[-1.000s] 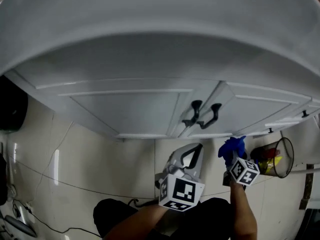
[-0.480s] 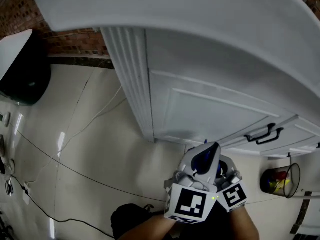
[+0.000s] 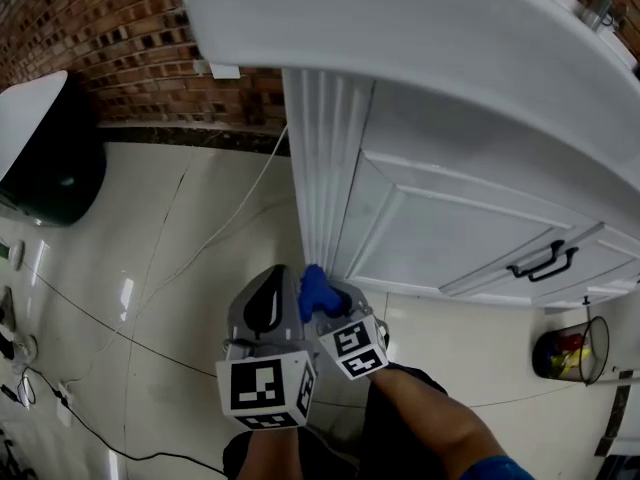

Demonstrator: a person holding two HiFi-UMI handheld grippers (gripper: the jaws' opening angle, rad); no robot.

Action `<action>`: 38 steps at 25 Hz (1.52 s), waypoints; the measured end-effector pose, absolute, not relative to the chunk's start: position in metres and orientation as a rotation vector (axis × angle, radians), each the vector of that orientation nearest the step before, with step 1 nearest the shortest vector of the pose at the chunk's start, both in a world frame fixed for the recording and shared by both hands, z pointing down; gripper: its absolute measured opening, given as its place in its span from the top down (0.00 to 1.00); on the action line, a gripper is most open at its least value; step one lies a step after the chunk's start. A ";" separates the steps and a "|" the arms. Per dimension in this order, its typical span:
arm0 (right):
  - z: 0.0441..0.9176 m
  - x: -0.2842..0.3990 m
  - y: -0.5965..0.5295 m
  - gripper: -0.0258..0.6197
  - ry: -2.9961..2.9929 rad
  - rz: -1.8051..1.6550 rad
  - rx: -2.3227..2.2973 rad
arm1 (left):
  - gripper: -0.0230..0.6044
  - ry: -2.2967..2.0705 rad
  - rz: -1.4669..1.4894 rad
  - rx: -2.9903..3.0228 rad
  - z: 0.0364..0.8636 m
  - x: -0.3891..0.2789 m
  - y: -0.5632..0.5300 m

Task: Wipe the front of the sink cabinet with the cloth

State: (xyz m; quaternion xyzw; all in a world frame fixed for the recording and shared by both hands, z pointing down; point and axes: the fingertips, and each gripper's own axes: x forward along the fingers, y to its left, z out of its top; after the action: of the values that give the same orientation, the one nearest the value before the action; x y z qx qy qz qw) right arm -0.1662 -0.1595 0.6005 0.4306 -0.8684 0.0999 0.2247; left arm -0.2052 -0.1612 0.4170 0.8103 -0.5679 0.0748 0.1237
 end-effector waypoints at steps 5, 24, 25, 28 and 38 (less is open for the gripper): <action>0.622 -0.148 -0.171 0.83 -2.289 0.291 1.303 | 0.95 -1.645 0.267 2.308 0.435 -0.222 -0.164; 0.618 0.084 -0.107 0.83 -2.132 0.533 1.676 | 0.95 -0.974 0.567 2.501 0.508 0.008 -0.123; 0.619 0.096 -0.103 0.83 -2.120 0.542 1.693 | 0.95 -0.959 0.601 2.515 0.514 0.019 -0.120; 0.621 0.127 -0.089 0.83 -2.089 0.568 1.740 | 0.95 -0.908 0.688 2.531 0.538 0.052 -0.113; 0.623 0.258 -0.047 0.83 -1.914 0.637 1.966 | 0.95 -0.656 0.817 2.568 0.583 0.159 -0.068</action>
State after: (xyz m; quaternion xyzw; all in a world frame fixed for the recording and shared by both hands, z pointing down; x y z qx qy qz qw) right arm 0.2578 -0.0472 0.6227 0.6887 -0.6706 0.2233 0.1617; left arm 0.1591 -0.0677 0.5835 0.9103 -0.2326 0.2895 0.1829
